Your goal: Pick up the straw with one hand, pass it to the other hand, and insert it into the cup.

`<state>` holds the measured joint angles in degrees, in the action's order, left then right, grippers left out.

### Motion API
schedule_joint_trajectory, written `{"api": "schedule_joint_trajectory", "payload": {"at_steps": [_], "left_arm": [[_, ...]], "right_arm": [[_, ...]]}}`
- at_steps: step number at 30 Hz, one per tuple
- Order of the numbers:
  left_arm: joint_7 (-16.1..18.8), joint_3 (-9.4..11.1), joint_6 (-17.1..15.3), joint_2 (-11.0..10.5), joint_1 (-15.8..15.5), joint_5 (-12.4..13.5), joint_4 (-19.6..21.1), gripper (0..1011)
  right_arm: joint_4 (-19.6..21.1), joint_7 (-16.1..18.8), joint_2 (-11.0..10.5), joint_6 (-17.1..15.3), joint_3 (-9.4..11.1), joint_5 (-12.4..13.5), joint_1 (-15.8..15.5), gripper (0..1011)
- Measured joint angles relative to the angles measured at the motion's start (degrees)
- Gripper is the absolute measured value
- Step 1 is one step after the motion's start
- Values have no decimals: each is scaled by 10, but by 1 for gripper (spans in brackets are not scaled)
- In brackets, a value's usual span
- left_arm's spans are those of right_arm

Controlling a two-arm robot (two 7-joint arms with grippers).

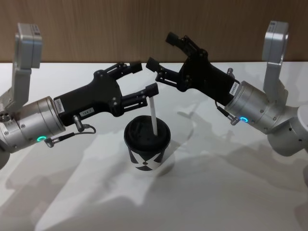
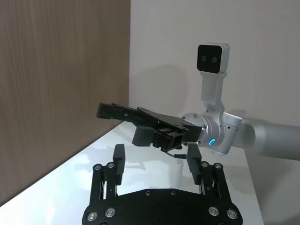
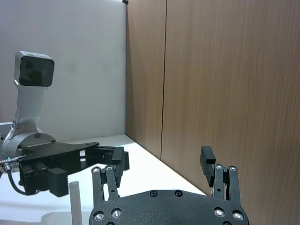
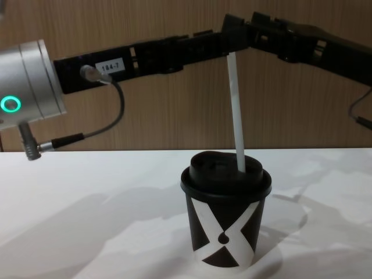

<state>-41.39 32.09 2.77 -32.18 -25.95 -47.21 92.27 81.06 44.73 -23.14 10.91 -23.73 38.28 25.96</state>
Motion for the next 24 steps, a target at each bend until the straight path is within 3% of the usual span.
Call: {"api": "schedule_joint_trajectory", "payload": {"at_steps": [8, 18, 24], "left_arm": [[-2, -11, 4, -6, 6, 0, 5, 1001], [2, -25, 7, -16, 17, 4, 11, 1003], [23, -38, 11, -19, 27, 13, 14, 1003]], "right_arm": [[0, 0, 0, 0, 0, 0, 0, 1001], [0, 0, 0, 0, 0, 0, 0, 1001], [0, 0, 0, 0, 0, 0, 0, 1001]]}}
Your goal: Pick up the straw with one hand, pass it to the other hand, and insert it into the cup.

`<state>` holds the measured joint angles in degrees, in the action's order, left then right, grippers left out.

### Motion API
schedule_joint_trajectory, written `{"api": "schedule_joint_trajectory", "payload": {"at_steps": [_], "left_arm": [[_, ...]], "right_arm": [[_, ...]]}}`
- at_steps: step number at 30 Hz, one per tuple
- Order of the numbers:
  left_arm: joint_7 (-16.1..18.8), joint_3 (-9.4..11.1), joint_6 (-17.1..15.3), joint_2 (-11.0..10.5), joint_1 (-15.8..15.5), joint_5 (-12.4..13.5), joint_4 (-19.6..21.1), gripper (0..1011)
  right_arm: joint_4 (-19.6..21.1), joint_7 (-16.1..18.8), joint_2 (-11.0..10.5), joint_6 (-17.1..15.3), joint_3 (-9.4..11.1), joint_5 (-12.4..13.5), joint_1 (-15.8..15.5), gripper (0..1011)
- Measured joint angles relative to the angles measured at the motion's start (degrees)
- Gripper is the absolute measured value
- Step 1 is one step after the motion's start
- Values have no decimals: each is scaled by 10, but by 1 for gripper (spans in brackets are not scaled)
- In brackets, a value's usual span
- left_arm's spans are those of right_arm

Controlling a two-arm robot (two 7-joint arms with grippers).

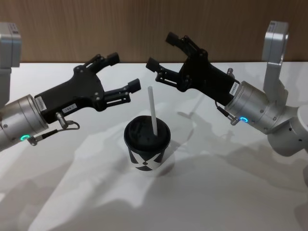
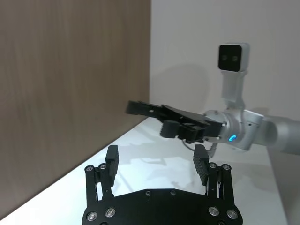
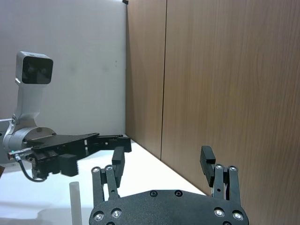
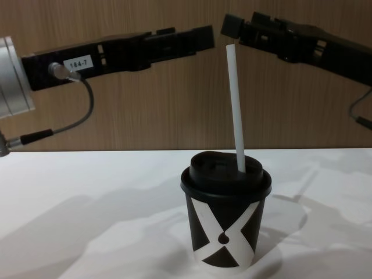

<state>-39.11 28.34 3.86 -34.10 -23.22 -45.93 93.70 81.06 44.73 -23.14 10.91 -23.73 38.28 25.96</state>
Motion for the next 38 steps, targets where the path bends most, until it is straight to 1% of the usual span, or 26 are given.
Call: {"api": "schedule_joint_trajectory", "payload": {"at_steps": [7, 13, 14, 21, 23, 24, 26, 28, 29, 30, 32, 33, 36, 38], "left_arm": [[34, -16, 7, -2, 13, 14, 4, 1002], [76, -33, 18, -2, 29, 33, 8, 1003], [76, -33, 18, -2, 29, 33, 8, 1003], [127, -52, 32, 1, 47, 58, 11, 1003], [139, -58, 36, 2, 52, 64, 11, 1003], [143, -60, 37, 2, 53, 66, 11, 1003], [151, -63, 40, 3, 56, 70, 11, 1003], [163, -69, 45, 4, 60, 77, 10, 1003], [163, -69, 45, 4, 60, 77, 10, 1003], [168, -71, 47, 5, 61, 80, 10, 1003], [173, -73, 48, 5, 63, 82, 9, 1003], [176, -75, 49, 6, 64, 84, 9, 1003], [183, -78, 52, 6, 66, 88, 8, 1002], [185, -79, 53, 7, 67, 89, 8, 1003]], "right_arm": [[0, 0, 0, 0, 0, 0, 0, 1001], [7, -2, -3, 1, 2, 1, -2, 1001], [7, -2, -3, 1, 2, 1, -2, 1001], [36, -16, -15, 1, 11, 5, -18, 1001], [58, -27, -24, -1, 18, 8, -31, 1001], [58, -27, -24, -1, 18, 8, -31, 1001], [77, -35, -33, -4, 24, 10, -43, 1001], [104, -46, -45, -9, 31, 13, -62, 1001], [104, -46, -45, -9, 31, 13, -62, 1001], [120, -51, -53, -12, 36, 15, -74, 1001], [134, -56, -60, -14, 40, 17, -84, 1001], [147, -61, -66, -17, 44, 20, -94, 1001], [171, -69, -79, -22, 51, 24, -112, 1001], [180, -72, -83, -24, 54, 26, -120, 1001]]}}
